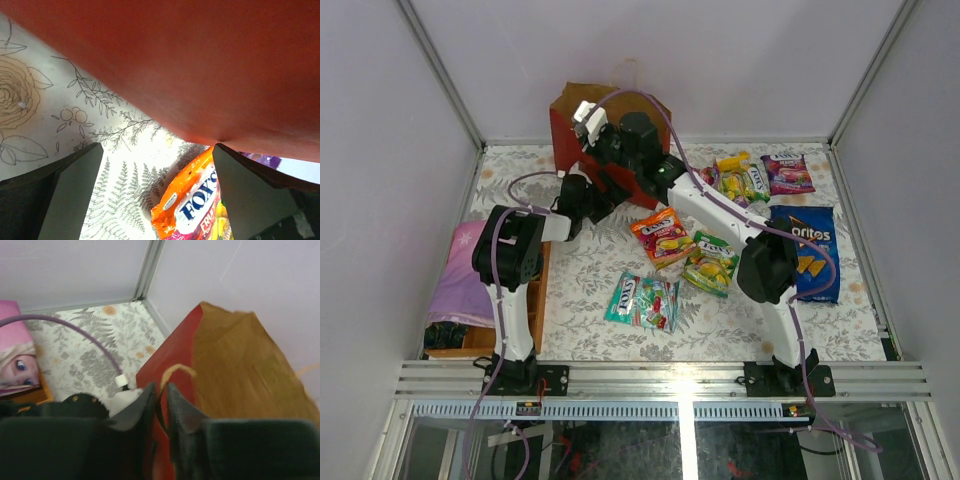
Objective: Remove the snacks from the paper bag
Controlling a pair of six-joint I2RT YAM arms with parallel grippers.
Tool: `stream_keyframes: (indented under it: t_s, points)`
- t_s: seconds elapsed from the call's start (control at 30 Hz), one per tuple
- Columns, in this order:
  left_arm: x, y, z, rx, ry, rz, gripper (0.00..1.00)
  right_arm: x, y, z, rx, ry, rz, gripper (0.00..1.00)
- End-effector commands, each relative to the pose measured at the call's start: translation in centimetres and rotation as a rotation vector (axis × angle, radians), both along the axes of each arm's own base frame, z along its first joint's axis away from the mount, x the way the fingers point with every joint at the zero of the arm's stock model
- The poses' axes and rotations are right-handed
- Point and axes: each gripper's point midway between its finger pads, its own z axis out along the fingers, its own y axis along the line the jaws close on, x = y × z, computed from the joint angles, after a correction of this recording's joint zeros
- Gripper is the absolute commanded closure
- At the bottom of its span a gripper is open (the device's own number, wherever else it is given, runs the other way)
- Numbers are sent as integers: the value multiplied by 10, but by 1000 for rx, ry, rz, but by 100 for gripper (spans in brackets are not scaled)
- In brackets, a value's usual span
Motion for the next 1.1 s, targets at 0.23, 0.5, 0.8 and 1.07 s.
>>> stream_keyframes:
  t_s: [0.23,0.5,0.8,1.07]
  points:
    - [1,10,17,-67,-69,11,8,-11,-8,41,93,17,2,1]
    - [-39,30,29,-25,-126,63,8,-48,-47,102,243,36,-36,1]
    - [-86,76,82,182,-286,166,4,-86,-137,96,427,201,-248,1]
    - [-114,72,154,258,-515,49,0,-112,-195,-27,549,527,-351,1]
